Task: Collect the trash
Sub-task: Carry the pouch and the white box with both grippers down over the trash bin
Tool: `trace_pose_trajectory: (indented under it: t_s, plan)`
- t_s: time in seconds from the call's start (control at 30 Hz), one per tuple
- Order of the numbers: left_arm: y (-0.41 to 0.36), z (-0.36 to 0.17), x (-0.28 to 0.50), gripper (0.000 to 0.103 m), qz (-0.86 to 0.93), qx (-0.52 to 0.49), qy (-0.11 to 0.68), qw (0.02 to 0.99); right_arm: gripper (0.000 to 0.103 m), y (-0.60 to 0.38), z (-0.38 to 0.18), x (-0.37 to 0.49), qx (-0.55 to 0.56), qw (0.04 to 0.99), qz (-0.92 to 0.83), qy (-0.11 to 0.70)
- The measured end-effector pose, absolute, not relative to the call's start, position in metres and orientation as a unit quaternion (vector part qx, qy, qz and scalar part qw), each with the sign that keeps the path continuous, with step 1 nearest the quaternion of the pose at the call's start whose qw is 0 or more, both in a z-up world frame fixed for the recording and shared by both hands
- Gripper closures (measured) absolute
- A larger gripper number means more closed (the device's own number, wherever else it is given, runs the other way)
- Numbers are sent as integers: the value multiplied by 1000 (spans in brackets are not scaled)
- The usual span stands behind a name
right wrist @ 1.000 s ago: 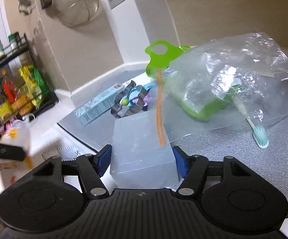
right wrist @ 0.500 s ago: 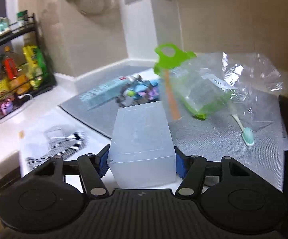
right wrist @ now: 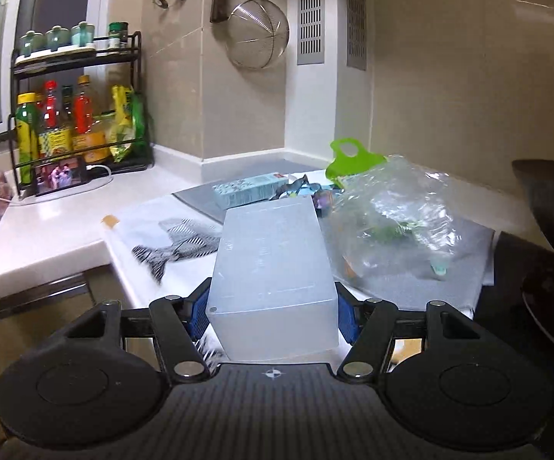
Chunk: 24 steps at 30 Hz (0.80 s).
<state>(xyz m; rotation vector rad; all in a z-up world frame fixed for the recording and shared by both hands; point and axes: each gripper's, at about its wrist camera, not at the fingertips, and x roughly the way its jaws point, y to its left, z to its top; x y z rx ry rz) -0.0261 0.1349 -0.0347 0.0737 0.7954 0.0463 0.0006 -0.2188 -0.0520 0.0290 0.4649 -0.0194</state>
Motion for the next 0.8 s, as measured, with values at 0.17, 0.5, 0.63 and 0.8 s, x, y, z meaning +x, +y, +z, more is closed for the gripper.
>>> trace_pose_trajectory:
  t_s: [0.17, 0.5, 0.63, 0.8]
  plan:
    - [141, -48, -37, 25, 31, 45, 396, 917, 38, -210, -53, -8, -8, 975, -12, 221]
    - [136, -72, -47, 25, 25, 63, 411, 909, 38, -177, -50, -28, 19, 976, 64, 209]
    - [132, -85, -46, 25, 19, 67, 424, 903, 38, -153, -57, -37, 12, 973, 101, 208]
    - [129, -101, -44, 25, 11, 75, 437, 896, 38, -128, -70, -45, -9, 967, 137, 215]
